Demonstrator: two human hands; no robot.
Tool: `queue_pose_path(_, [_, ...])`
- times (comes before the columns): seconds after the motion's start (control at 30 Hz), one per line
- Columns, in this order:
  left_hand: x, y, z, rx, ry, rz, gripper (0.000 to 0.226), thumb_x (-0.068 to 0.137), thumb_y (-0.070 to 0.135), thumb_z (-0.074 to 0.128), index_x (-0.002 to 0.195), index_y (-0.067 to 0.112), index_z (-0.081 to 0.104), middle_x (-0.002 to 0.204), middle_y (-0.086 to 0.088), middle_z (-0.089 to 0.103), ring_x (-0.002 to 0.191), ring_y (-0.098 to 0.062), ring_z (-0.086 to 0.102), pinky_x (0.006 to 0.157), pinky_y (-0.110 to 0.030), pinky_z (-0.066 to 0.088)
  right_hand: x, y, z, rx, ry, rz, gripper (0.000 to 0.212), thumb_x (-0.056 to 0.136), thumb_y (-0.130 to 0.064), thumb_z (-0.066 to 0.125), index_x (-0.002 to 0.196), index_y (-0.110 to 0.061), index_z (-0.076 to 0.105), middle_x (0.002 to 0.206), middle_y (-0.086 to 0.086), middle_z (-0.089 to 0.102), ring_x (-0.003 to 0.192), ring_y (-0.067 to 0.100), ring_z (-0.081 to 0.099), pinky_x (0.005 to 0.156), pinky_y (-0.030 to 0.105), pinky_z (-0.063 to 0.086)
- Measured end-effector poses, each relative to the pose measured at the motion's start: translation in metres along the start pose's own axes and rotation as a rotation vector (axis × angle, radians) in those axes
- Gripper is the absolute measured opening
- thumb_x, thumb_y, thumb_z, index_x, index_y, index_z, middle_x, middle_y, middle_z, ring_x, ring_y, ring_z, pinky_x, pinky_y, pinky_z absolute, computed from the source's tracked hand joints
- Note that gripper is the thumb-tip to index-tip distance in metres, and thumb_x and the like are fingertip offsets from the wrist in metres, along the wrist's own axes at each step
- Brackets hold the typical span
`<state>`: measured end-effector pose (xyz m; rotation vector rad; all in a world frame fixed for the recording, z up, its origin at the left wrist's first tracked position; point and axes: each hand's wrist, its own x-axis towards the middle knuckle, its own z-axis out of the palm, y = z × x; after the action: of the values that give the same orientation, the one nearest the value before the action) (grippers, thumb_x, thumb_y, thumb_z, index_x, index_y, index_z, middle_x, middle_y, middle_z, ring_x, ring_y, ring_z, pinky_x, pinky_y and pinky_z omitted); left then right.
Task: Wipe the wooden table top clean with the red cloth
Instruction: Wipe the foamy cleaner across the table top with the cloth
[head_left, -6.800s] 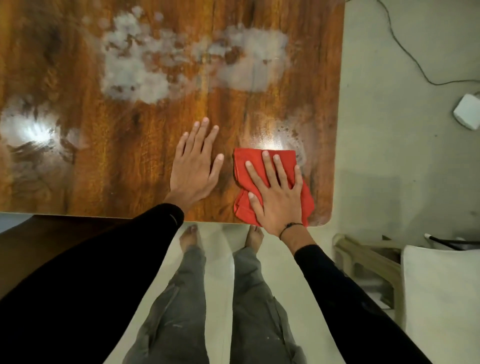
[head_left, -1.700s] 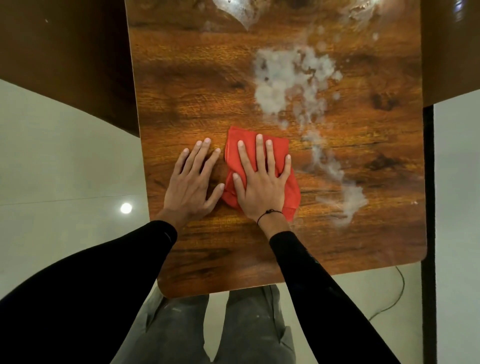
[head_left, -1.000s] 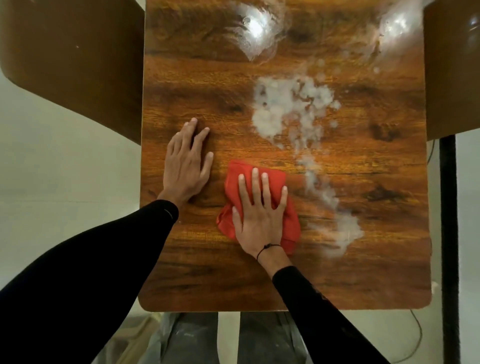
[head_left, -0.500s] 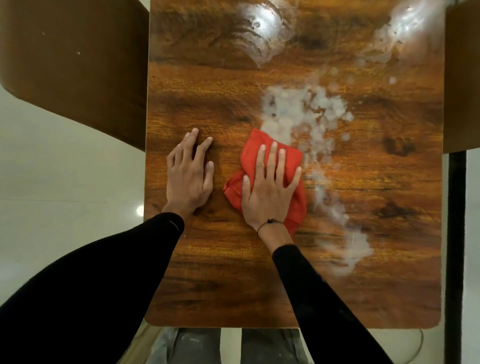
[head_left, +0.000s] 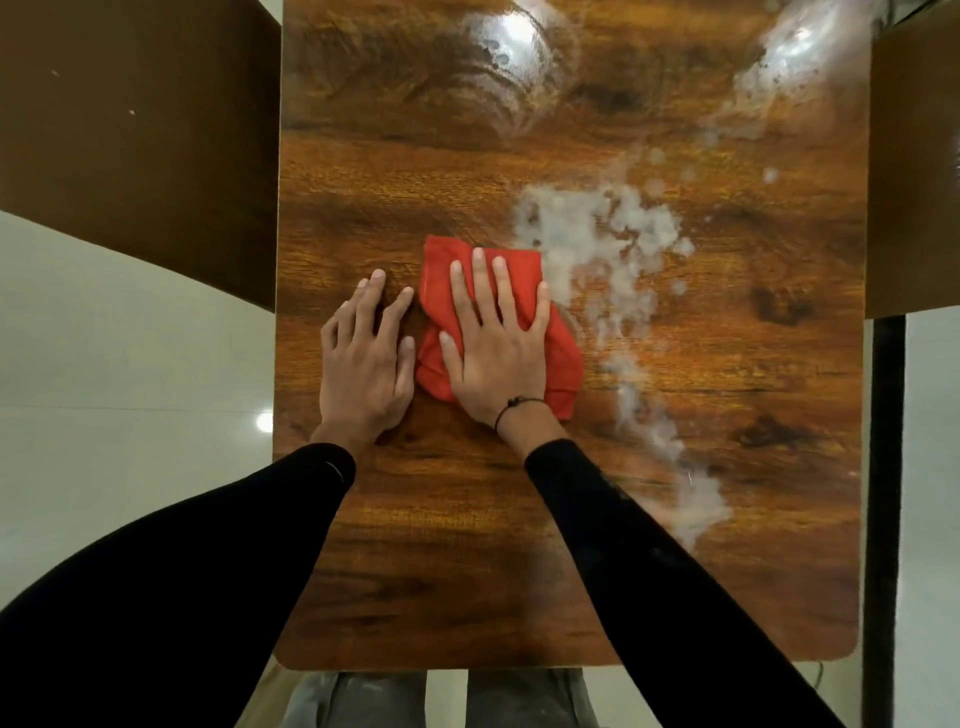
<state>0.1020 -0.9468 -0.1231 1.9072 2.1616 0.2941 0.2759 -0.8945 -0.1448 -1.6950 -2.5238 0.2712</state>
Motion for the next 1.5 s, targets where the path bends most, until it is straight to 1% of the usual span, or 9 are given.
queue_pose_path(0.3, [0.002,-0.001,-0.003,-0.006,-0.004,0.002,0.057,0.111,0.037,0.043,0.164,0.018,0.048,0.178,-0.015,0.032,0.164,-0.036,0.033,0.126,-0.057,0.032,0.0,0.027,-0.003,-0.025,0.086,0.35,0.079,0.114,-0.05,0.04,0.182,-0.017,0.017,0.19,0.011,0.011,0.176,0.034,0.014,0.135,0.074,0.009])
queue_pose_path(0.47, [0.002,-0.001,0.002,-0.015,-0.008,-0.002,0.055,0.111,0.035,0.043,0.164,0.018,0.047,0.178,-0.015,0.032,0.164,-0.035,0.032,0.126,-0.057,0.032,-0.043,0.016,0.001,-0.055,-0.026,0.091,0.082,0.113,-0.053,0.037,0.183,-0.018,0.012,0.191,0.009,0.003,0.177,0.031,0.007,0.136,0.073,0.004])
queue_pose_path(0.6, [0.002,-0.005,0.004,-0.018,-0.006,-0.001,0.054,0.112,0.032,0.04,0.164,0.019,0.046,0.179,-0.014,0.031,0.165,-0.034,0.03,0.126,-0.057,0.032,-0.003,0.015,-0.001,-0.055,-0.045,-0.098,0.08,0.112,-0.054,0.04,0.182,-0.02,0.018,0.19,0.007,0.008,0.176,0.03,0.012,0.135,0.074,0.005])
queue_pose_path(0.7, [0.002,-0.005,0.006,-0.008,-0.006,0.003,0.055,0.112,0.032,0.04,0.165,0.019,0.045,0.179,-0.014,0.03,0.165,-0.033,0.029,0.126,-0.055,0.031,0.042,0.014,-0.005,-0.044,-0.034,-0.13,0.078,0.113,-0.052,0.04,0.182,-0.021,0.019,0.19,0.007,0.01,0.176,0.03,0.013,0.135,0.074,0.008])
queue_pose_path(0.83, [0.002,-0.007,0.008,-0.008,0.006,0.012,0.055,0.112,0.033,0.04,0.165,0.02,0.044,0.179,-0.013,0.03,0.165,-0.032,0.03,0.126,-0.053,0.029,0.093,0.015,-0.01,-0.045,-0.016,-0.06,0.076,0.115,-0.052,0.034,0.182,-0.022,0.016,0.191,0.006,0.008,0.176,0.029,0.01,0.135,0.073,0.008])
queue_pose_path(0.97, [0.002,-0.007,0.007,-0.003,-0.015,-0.002,0.055,0.111,0.035,0.041,0.165,0.021,0.043,0.179,-0.012,0.03,0.165,-0.031,0.028,0.127,-0.051,0.025,0.124,0.035,-0.017,-0.03,-0.014,0.153,0.076,0.115,-0.052,0.029,0.183,-0.023,0.009,0.191,0.006,0.002,0.177,0.029,0.005,0.136,0.073,0.005])
queue_pose_path(1.17, [0.004,-0.007,0.007,-0.008,-0.04,-0.013,0.056,0.111,0.036,0.041,0.165,0.022,0.043,0.18,-0.012,0.029,0.165,-0.032,0.028,0.127,-0.055,0.028,0.081,0.036,-0.018,-0.039,0.04,0.351,0.078,0.114,-0.052,0.029,0.183,-0.02,0.01,0.191,0.009,0.004,0.177,0.033,0.007,0.136,0.074,0.006])
queue_pose_path(1.37, [0.003,-0.008,0.008,-0.004,-0.034,-0.007,0.057,0.109,0.034,0.043,0.165,0.021,0.042,0.18,-0.013,0.029,0.165,-0.033,0.03,0.126,-0.055,0.03,0.052,0.025,-0.01,-0.074,-0.036,-0.047,0.081,0.112,-0.053,0.041,0.182,-0.02,0.018,0.19,0.008,0.009,0.176,0.03,0.014,0.134,0.073,0.011])
queue_pose_path(1.5, [0.004,-0.008,0.008,-0.011,-0.031,-0.013,0.057,0.109,0.033,0.046,0.165,0.021,0.044,0.179,-0.013,0.031,0.165,-0.033,0.031,0.126,-0.056,0.031,0.087,0.028,-0.013,-0.07,-0.012,-0.109,0.078,0.114,-0.054,0.04,0.182,-0.023,0.02,0.19,0.007,0.012,0.176,0.03,0.015,0.135,0.073,0.012])
